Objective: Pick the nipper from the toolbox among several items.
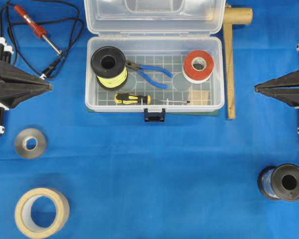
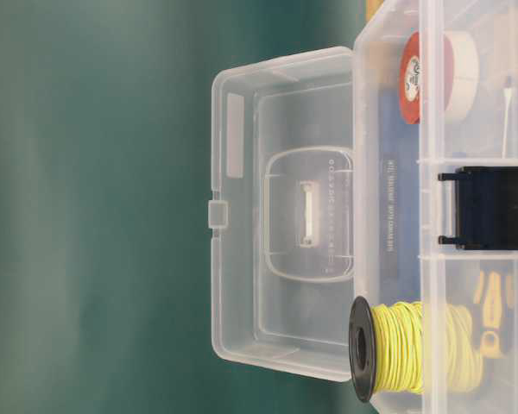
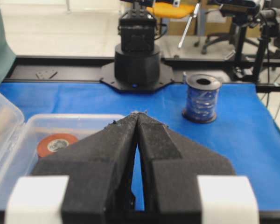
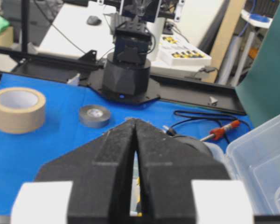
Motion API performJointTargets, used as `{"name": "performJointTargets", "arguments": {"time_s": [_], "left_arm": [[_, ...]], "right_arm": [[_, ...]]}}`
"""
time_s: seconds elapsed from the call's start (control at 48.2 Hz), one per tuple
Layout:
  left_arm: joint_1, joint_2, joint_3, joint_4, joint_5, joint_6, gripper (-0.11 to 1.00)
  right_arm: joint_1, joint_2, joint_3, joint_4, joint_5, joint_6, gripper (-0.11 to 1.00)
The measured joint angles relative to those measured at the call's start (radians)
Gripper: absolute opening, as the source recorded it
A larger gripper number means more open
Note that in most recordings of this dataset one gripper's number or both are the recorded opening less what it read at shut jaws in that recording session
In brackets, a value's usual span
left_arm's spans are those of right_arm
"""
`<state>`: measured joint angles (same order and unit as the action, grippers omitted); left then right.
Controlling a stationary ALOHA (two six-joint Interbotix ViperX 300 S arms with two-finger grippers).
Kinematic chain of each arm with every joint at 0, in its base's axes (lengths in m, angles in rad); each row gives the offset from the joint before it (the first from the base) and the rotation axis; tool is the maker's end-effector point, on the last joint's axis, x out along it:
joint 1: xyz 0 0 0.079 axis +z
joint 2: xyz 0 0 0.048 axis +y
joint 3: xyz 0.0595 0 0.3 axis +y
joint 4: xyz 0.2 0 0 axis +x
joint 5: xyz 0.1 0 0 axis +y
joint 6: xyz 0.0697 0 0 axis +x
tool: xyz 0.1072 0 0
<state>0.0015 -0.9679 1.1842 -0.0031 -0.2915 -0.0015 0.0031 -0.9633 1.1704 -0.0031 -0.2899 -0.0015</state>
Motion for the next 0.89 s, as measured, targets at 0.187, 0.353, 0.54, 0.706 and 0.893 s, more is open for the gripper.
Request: {"name": "performJointTargets", "arguments": {"time_s": [0.187,0.353,0.54,0.706,0.893], "left_arm": [[0.000,0.005,-0.002,-0.028,0.000,0.009,0.00],[0.000,0.006,0.000,-0.029,0.000,0.009,0.00],[0.000,0.006,0.000,-0.031,-0.002,0.008,0.00],[0.000,0.008,0.000,-0.031,-0.003,0.008,0.00],[0.002,0.006,0.000,-0.029,-0.008,0.009,0.00]], "right_arm": [[-0.003,0.012,-0.035,0.000,0.066,0.003,0.00],[-0.043,0.057,-0.110,0.002,0.175,0.006,0.00],[-0.140,0.173,-0.212,0.005,0.302,0.014,0.00],[-0.222,0.331,-0.313,0.005,0.396,0.014,0.01],[-0.276,0.523,-0.428,0.003,0.472,0.008,0.37]]}}
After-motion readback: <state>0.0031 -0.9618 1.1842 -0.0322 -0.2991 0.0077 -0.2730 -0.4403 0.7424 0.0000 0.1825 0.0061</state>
